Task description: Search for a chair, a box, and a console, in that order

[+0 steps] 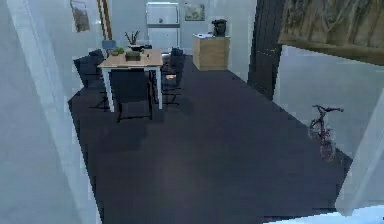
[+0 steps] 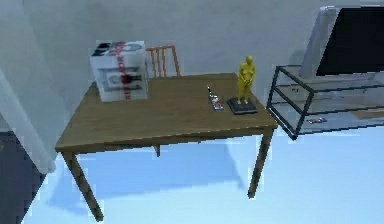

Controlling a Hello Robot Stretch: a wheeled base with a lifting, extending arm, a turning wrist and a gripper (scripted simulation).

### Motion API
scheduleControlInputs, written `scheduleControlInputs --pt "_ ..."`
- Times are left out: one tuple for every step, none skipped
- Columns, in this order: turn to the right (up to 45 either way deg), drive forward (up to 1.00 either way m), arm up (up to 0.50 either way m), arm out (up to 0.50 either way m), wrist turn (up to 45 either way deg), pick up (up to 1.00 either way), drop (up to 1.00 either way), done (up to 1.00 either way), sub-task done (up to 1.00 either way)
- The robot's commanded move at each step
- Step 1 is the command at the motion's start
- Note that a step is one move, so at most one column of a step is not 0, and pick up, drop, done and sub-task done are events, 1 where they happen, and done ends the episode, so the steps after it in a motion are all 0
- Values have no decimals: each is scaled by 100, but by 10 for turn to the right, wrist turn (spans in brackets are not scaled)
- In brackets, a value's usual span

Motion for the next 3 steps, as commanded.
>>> scheduleControlInputs --pt "0 75 0 0 0 0 0 0 0" --pt "-450 0 0 0 0 0 0 0 0" --pt "-30 0 0 0 0 0 0 0 0"
